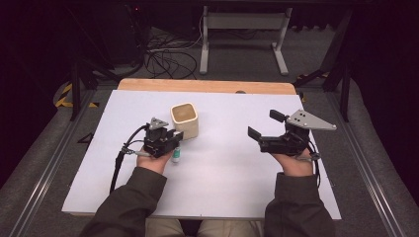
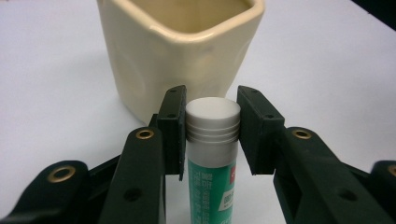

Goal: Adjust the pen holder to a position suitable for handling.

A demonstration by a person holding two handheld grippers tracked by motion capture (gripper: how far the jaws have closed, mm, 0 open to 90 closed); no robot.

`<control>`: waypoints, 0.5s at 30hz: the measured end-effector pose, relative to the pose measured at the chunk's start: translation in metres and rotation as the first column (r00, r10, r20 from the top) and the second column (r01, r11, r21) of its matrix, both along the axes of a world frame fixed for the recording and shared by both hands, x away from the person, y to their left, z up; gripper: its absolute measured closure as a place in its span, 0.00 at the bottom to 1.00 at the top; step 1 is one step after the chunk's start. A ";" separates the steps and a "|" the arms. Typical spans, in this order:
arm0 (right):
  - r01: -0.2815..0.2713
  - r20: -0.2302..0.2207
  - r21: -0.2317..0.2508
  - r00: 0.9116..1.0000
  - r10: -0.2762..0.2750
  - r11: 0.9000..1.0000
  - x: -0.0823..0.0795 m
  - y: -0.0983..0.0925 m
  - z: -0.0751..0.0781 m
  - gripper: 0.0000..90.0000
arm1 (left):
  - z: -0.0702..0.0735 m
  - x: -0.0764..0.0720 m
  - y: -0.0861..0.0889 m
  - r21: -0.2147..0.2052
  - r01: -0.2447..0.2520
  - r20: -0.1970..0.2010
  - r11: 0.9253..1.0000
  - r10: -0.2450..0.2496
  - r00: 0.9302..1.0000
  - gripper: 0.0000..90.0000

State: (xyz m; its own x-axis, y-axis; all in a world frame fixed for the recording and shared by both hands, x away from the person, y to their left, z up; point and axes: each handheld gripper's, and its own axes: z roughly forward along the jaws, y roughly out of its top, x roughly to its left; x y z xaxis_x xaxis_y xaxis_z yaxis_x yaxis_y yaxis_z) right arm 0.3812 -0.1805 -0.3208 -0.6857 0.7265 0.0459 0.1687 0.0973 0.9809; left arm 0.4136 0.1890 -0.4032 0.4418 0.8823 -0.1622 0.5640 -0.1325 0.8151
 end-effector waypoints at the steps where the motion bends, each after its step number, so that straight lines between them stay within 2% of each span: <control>1: 0.000 -0.006 0.002 1.000 0.000 1.000 0.000 0.001 0.000 0.05 | 0.002 -0.001 -0.001 -0.001 0.002 0.005 1.000 -0.002 1.000 0.73; 9: -0.022 -0.015 -0.020 1.000 0.022 1.000 0.003 0.008 -0.004 0.05 | 0.015 -0.007 -0.007 -0.009 0.030 0.049 1.000 -0.029 0.998 0.73; 15: -0.060 -0.029 -0.041 0.998 0.059 0.997 0.005 0.018 -0.009 0.08 | 0.024 -0.012 -0.012 -0.018 0.056 0.074 0.998 -0.054 0.996 0.73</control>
